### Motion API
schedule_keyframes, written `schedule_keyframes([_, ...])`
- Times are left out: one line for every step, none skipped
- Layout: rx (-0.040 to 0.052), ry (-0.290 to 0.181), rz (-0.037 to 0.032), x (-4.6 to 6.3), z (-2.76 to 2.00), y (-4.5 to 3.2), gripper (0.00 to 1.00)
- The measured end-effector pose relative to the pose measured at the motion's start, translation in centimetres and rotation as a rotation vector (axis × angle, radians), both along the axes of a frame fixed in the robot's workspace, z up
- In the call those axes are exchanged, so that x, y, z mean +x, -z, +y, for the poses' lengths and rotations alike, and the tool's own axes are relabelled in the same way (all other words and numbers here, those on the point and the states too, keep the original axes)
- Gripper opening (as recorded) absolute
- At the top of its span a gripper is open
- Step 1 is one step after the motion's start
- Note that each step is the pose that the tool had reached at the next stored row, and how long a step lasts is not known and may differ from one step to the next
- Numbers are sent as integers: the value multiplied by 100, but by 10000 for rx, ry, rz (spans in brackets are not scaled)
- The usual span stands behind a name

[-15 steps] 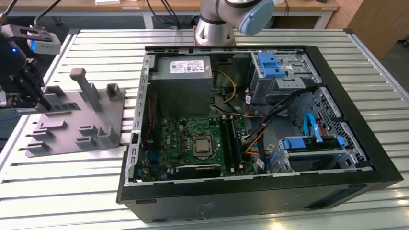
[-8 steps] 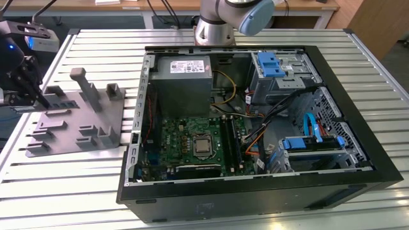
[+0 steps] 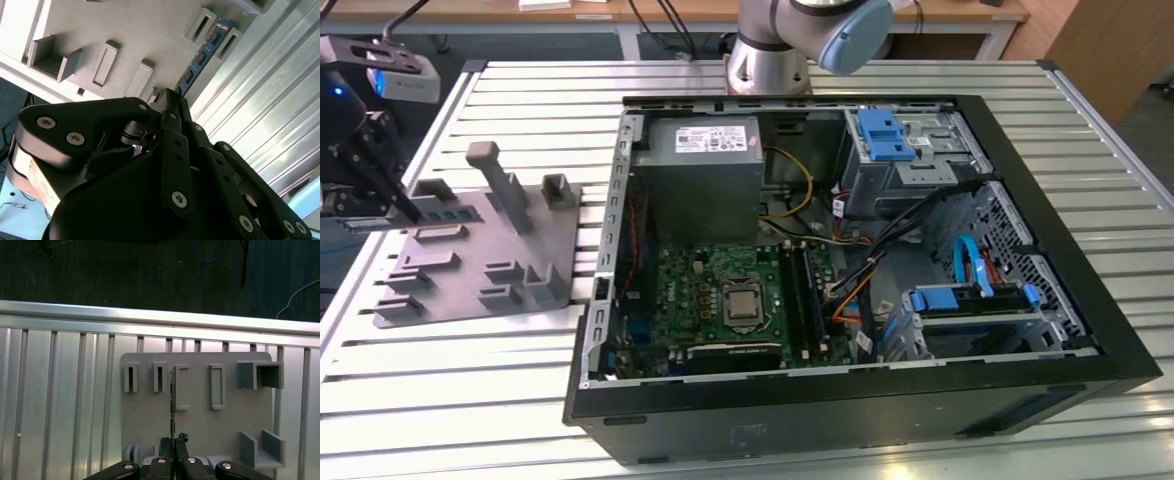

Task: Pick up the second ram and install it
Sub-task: 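Pick up the second ram and move it above second insertion slot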

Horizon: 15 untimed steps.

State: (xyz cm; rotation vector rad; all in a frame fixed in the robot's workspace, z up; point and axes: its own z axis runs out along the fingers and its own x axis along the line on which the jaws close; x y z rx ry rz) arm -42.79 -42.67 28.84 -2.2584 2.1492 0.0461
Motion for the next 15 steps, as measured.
schedule_keyframes([2, 0, 1, 0, 0, -7, 14])
schedule_keyframes([5, 0, 1, 0, 0, -15, 14])
schedule_keyframes([7, 0, 0, 0, 0, -21, 14])
schedule_keyframes([8, 0, 1, 0, 0, -29, 14])
schedule_keyframes([10, 0, 1, 0, 0, -37, 14])
schedule_keyframes([13, 0, 0, 0, 0, -43, 14])
schedule_keyframes([14, 0, 0, 0, 0, -50, 14])
schedule_keyframes([17, 0, 0, 0, 0, -57, 14])
schedule_keyframes([19, 0, 0, 0, 0, -63, 14])
schedule_keyframes([21, 0, 0, 0, 0, -70, 14])
schedule_keyframes([22, 0, 1, 0, 0, -78, 14])
schedule_keyframes([23, 0, 0, 0, 0, -84, 14])
schedule_keyframes([24, 0, 1, 0, 0, -92, 14])
schedule_keyframes([27, 0, 1, 0, 0, -107, 14])
schedule_keyframes([30, 0, 1, 0, 0, -117, 14])
